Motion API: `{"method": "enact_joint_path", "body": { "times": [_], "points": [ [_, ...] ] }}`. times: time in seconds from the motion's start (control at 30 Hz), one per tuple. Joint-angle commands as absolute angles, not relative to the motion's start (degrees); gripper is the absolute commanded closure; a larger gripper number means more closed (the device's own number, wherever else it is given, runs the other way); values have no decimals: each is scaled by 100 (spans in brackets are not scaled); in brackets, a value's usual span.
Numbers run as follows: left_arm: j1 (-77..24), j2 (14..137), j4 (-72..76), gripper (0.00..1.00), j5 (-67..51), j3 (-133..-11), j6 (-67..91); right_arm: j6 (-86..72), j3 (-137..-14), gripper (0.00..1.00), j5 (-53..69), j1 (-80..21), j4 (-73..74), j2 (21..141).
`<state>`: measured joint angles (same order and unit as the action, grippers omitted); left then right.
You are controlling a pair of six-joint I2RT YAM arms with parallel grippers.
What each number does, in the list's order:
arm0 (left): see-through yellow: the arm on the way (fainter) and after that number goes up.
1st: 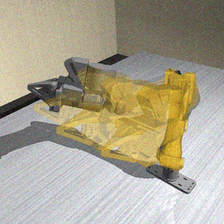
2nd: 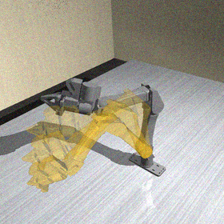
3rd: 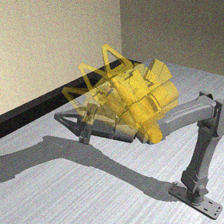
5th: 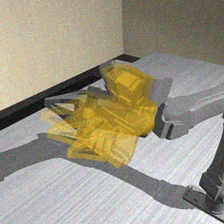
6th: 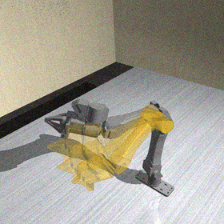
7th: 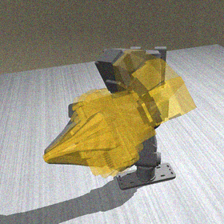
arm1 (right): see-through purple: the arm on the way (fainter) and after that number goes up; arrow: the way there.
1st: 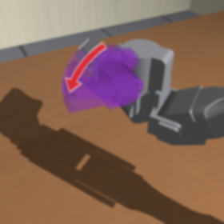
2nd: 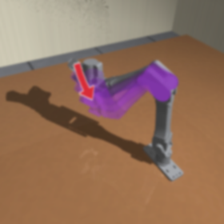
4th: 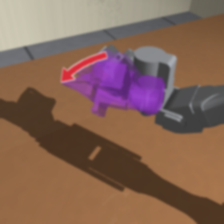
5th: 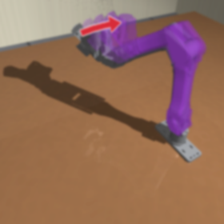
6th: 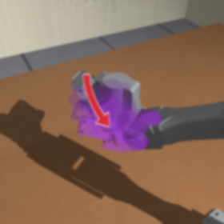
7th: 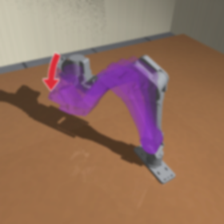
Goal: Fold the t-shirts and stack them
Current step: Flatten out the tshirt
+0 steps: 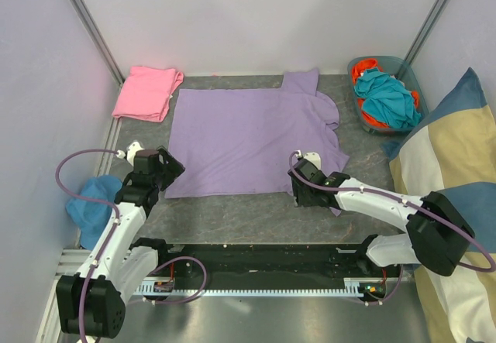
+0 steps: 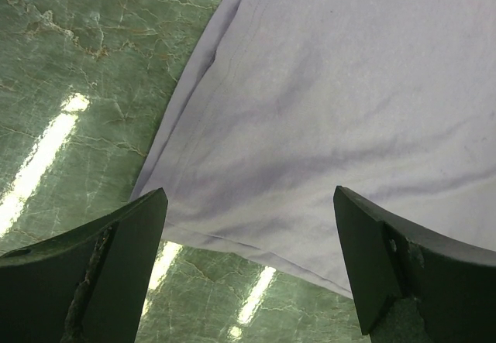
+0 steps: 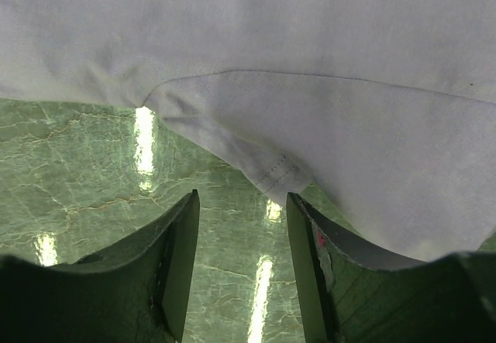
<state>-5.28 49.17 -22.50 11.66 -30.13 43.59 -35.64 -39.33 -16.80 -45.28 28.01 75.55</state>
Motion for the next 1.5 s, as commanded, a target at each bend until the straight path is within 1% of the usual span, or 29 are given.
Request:
{"method": "enact_joint_path", "body": {
  "times": [0.0,0.63,0.83,0.9,0.93,1.0,1.03,1.1,1.2,1.23,1.27,1.3,1.47],
  "points": [
    [-536,4931,-2039,4,1143,-3023,4184,-3683,-3859,43,-1916,-4553,2611,7664],
    [-536,4904,-2057,4,1134,-3059,4131,-3850,-3762,46,-2118,-4544,2408,8007],
    [-536,4904,-2057,4,1143,-3059,4122,-3858,-3691,52,-1925,-4535,2180,8138],
    [-536,4904,-2065,4,1134,-3050,4122,-3867,-3656,56,-1864,-4535,2119,8174],
    [-536,4904,-2057,4,1134,-3041,4122,-3876,-3656,60,-1863,-4535,2109,8200],
    [-536,4896,-2065,4,1134,-3032,4122,-3885,-3630,64,-1837,-4544,2083,8200],
    [-536,4896,-2065,4,1134,-3024,4122,-3885,-3621,69,-1837,-4544,2083,8191],
    [-536,4904,-2065,4,1134,-3023,4122,-3894,-3604,74,-1846,-4544,2083,8174],
    [-536,4904,-2057,4,1125,-3015,4131,-3911,-3586,87,-1916,-4553,2100,8165],
    [-536,4913,-2057,4,1125,-3023,4131,-3911,-3586,94,-1933,-4544,2118,8165],
    [-527,4913,-2057,4,1125,-3023,4131,-3911,-3595,98,-1925,-4544,2118,8174],
    [-536,4913,-2057,4,1125,-3032,4140,-3920,-3595,100,-1925,-4544,2144,8174],
    [-527,4913,-2057,4,1116,-3023,4140,-3893,-3647,100,-1610,-4544,2232,8121]
  ]
}}
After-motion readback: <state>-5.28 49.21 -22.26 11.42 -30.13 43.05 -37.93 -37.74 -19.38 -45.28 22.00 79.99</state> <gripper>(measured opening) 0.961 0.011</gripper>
